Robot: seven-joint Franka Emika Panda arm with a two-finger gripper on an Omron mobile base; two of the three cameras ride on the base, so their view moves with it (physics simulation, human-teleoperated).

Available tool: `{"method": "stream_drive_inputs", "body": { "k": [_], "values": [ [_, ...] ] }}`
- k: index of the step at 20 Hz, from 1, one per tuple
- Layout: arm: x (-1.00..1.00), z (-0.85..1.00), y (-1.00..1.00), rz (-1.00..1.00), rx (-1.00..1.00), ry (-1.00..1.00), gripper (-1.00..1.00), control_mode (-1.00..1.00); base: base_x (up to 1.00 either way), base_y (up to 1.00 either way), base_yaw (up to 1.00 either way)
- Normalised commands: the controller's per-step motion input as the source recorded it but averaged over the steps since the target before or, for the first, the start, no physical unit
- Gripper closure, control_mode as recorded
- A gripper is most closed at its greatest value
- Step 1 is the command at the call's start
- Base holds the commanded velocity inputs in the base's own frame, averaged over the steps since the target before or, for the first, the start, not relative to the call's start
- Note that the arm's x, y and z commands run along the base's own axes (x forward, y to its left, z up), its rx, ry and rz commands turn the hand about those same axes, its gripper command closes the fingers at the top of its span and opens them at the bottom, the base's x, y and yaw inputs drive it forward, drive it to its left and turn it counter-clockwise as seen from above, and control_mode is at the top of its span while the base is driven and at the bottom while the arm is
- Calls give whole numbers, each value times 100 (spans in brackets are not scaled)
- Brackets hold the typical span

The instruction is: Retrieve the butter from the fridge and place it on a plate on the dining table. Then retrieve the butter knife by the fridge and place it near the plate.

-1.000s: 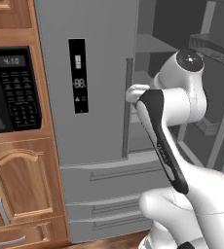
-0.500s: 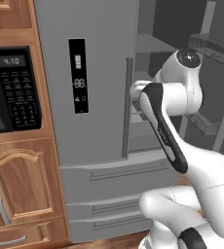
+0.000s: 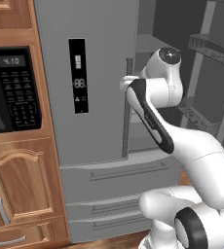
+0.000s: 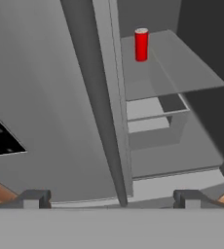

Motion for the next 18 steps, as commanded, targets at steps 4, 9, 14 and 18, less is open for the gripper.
{"method": "stream_drive_inputs", "body": {
  "k": [4,9,14,18],
  "values": [
    [65,-8,18,0,-1,0,-100,-100,0,0,0],
    [56,-13,0,0,-5,-8,-100,-100,0,0,0],
    [45,-10,0,0,-5,-14,-100,-100,0,0,0],
    [56,-1,0,1,0,-3,-100,-100,0,0,0]
  ]
}}
